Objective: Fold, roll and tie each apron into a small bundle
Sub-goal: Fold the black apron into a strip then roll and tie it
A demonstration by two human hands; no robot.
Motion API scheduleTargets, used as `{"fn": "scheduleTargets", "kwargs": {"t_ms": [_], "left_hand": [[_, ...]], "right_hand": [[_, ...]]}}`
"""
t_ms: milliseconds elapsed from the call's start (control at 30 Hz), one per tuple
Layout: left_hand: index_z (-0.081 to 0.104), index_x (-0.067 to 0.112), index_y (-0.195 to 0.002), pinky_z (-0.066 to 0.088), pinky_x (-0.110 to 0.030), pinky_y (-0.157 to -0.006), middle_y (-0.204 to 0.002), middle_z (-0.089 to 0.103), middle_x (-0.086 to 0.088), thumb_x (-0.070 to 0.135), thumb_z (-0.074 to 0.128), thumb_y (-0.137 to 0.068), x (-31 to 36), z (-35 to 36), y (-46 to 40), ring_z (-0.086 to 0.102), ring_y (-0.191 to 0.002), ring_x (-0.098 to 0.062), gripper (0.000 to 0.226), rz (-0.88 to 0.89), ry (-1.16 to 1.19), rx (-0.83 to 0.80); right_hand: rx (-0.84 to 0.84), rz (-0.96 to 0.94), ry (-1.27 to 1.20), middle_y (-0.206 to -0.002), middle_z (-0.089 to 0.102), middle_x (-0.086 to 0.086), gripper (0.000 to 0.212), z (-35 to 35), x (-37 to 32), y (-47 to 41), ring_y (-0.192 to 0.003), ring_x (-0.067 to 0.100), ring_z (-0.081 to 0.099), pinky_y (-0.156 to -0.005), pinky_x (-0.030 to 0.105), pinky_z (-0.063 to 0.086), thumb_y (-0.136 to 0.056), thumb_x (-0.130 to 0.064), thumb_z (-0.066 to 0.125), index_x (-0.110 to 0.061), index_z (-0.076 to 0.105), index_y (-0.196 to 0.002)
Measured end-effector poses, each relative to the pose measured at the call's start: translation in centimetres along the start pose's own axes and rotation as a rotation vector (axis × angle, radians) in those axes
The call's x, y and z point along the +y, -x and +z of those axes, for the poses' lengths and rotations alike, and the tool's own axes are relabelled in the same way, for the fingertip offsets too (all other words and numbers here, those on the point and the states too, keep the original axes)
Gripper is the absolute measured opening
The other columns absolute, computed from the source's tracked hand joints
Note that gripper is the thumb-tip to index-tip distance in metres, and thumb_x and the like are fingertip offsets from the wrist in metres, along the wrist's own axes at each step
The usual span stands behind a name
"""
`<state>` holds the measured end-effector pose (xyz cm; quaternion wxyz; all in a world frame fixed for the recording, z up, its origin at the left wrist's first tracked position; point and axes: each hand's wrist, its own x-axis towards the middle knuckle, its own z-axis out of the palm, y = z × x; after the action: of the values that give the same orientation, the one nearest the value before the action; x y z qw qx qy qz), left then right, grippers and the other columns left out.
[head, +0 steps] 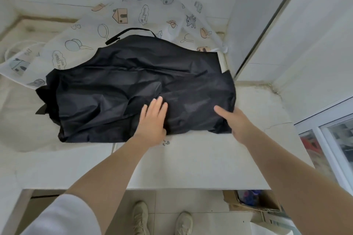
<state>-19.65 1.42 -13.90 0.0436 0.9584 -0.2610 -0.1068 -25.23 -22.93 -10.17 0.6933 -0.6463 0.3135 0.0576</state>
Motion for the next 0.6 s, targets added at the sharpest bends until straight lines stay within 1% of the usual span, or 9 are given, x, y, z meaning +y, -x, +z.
{"fn": "scheduleTargets", "kwargs": {"t_ms": [67, 100, 167, 233, 267, 333, 433, 500, 600], "left_hand": [[0.003, 0.016, -0.151, -0.009, -0.034, -0.116, -0.159, -0.006, 0.000, 0.026, 0.042, -0.093, 1.0, -0.1, 0.6, -0.009, -0.145, -0.016, 0.071, 0.186, 0.065, -0.024], [0.004, 0.016, -0.151, -0.010, -0.034, -0.116, -0.159, -0.002, 0.002, 0.037, 0.039, -0.095, 1.8, -0.1, 0.8, -0.008, -0.145, -0.013, 0.069, 0.253, 0.066, -0.057], [0.003, 0.017, -0.151, -0.008, -0.038, -0.118, -0.159, 0.000, 0.005, 0.064, 0.037, -0.088, 3.1, 0.0, 0.8, -0.006, -0.145, -0.012, 0.086, 0.307, 0.001, -0.166], [0.001, 0.016, -0.151, -0.005, -0.040, -0.118, -0.158, -0.005, 0.007, 0.074, 0.039, -0.080, 3.9, 0.3, 0.6, -0.006, -0.146, -0.015, 0.099, 0.287, -0.071, -0.278], [0.000, 0.016, -0.151, -0.003, -0.040, -0.119, -0.158, -0.007, 0.006, 0.070, 0.039, -0.083, 4.1, 0.6, 0.6, -0.006, -0.146, -0.017, 0.095, 0.261, -0.090, -0.296], [-0.002, 0.015, -0.151, 0.000, -0.037, -0.118, -0.158, -0.011, 0.002, 0.043, 0.035, -0.098, 4.2, 0.7, 0.7, -0.008, -0.146, -0.020, 0.070, 0.214, -0.125, -0.280], [-0.006, 0.015, -0.150, 0.000, -0.036, -0.118, -0.157, -0.016, 0.003, 0.005, 0.028, -0.095, 3.9, 0.5, 1.1, -0.010, -0.145, -0.021, 0.065, 0.205, -0.129, -0.290], [-0.008, 0.018, -0.150, 0.000, -0.036, -0.119, -0.157, -0.016, 0.005, -0.002, 0.027, -0.092, 3.4, 0.3, 1.1, -0.011, -0.145, -0.020, 0.070, 0.213, -0.117, -0.305], [-0.011, 0.025, -0.149, 0.002, -0.039, -0.119, -0.157, -0.015, 0.009, -0.004, 0.028, -0.091, 3.2, 0.2, 1.4, -0.011, -0.145, -0.021, 0.076, 0.187, -0.073, -0.318]], "right_hand": [[0.036, 0.091, 0.114, -0.122, 0.059, 0.006, 0.035, 0.3, 0.9, 0.1, -0.105, 0.025, 0.060, -0.093, 0.041, 0.049, -0.090, -0.004, 0.058, -0.016, 0.050, -0.122], [0.026, 0.130, 0.164, -0.124, 0.056, 0.010, 0.039, 0.2, 1.0, 0.2, -0.105, 0.028, 0.057, -0.090, 0.042, 0.051, -0.089, 0.002, 0.052, -0.015, 0.046, -0.123], [-0.041, 0.190, 0.190, -0.124, 0.053, 0.015, 0.038, 0.0, 0.6, 0.2, -0.102, 0.032, 0.055, -0.085, 0.040, 0.051, -0.087, 0.008, 0.044, -0.011, 0.045, -0.120], [-0.073, 0.181, 0.293, -0.125, 0.054, 0.019, 0.038, -0.5, 0.7, 0.1, -0.106, 0.035, 0.055, -0.092, 0.042, 0.048, -0.087, 0.007, 0.041, -0.005, 0.048, -0.123], [-0.058, 0.148, 0.415, -0.123, 0.056, 0.019, 0.039, -0.8, 0.8, 0.2, -0.108, 0.037, 0.055, -0.095, 0.042, 0.046, -0.089, 0.007, 0.038, -0.003, 0.050, -0.124], [0.068, 0.049, 0.578, -0.107, 0.061, 0.017, 0.035, -1.7, 1.3, 0.6, -0.099, 0.035, 0.057, -0.087, 0.036, 0.047, -0.090, 0.007, 0.033, 0.002, 0.057, -0.116], [0.146, -0.019, 0.494, -0.076, 0.059, 0.009, 0.026, -3.4, 1.5, 1.5, -0.073, 0.024, 0.054, -0.064, 0.024, 0.043, -0.086, 0.012, 0.038, 0.000, 0.060, -0.091], [0.074, -0.022, 0.319, -0.079, 0.064, 0.012, 0.021, -4.3, 1.2, 1.7, -0.069, 0.020, 0.060, -0.069, 0.020, 0.049, -0.088, 0.011, 0.043, 0.000, 0.059, -0.094], [-0.128, 0.011, 0.156, -0.097, 0.067, 0.013, 0.018, -5.2, 0.8, 2.5, -0.087, 0.023, 0.065, -0.091, 0.029, 0.047, -0.093, -0.002, 0.052, -0.002, 0.059, -0.109]]}}
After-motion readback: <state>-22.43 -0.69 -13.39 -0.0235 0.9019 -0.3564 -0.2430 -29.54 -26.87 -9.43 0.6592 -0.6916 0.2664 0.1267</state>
